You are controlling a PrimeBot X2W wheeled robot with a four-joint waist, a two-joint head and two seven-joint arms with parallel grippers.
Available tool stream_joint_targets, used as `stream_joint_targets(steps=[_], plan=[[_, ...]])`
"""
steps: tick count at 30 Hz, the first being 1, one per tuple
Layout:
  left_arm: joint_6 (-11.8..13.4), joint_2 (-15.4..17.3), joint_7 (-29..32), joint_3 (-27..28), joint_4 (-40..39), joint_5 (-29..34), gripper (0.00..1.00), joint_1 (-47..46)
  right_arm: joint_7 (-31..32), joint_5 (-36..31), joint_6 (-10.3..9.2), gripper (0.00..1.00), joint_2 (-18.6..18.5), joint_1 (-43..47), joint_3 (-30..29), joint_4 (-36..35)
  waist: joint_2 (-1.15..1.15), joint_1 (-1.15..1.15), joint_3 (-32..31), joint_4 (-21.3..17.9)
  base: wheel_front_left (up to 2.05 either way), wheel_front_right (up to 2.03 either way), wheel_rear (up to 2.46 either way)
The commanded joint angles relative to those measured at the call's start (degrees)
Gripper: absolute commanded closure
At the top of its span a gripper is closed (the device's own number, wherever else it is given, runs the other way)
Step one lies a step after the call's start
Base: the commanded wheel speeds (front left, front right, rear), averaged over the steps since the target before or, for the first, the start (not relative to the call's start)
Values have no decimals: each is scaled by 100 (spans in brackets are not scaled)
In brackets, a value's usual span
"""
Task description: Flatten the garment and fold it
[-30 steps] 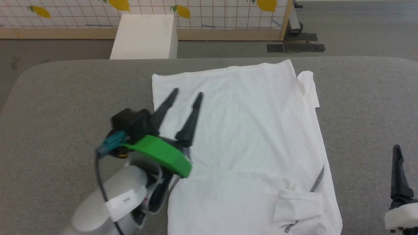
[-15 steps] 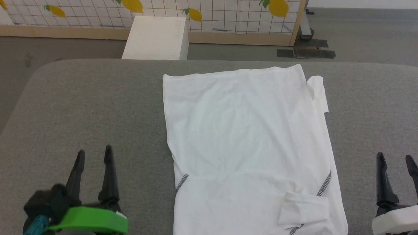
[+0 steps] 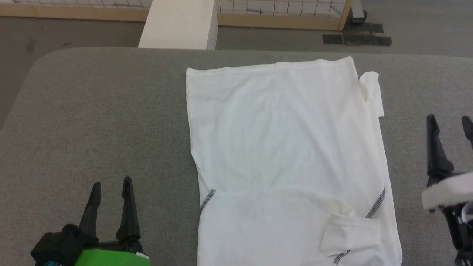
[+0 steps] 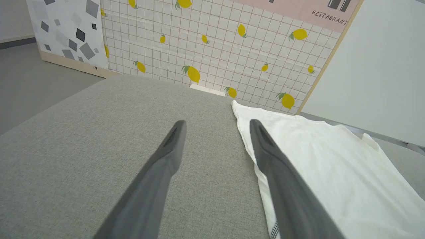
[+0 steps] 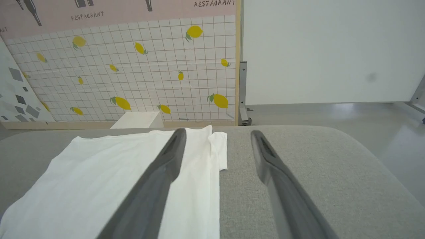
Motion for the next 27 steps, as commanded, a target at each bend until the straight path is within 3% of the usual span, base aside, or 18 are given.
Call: stream_joint_targets(steps=[1, 7, 15, 21, 27], plan=[[-69, -58, -28, 52, 1, 87, 0, -168, 232, -75, -9, 0, -7, -370, 55, -93, 0, 0, 396, -9, 0, 0, 0], [-305, -255, -28, 304, -32, 116, 0, -458, 1624, 127, -9, 0, -384, -2150, 121, 46, 0, 0, 1140, -36, 0, 0, 0], [-652, -302, -28, 415, -26, 290, 0, -1034, 2950, -108, -9, 0, -749, -4261, -86, 1073, 0, 0, 2050, 28, 0, 0, 0], [-790, -318, -28, 379, -63, 437, 0, -1349, 3732, -578, -9, 0, -766, -5066, -651, 1703, 0, 0, 2527, 252, 0, 0, 0], [-900, -347, -28, 340, -111, 535, 0, -1510, 4412, -811, -9, 0, -759, -5240, -832, 2033, 0, 0, 2852, 450, 0, 0, 0]])
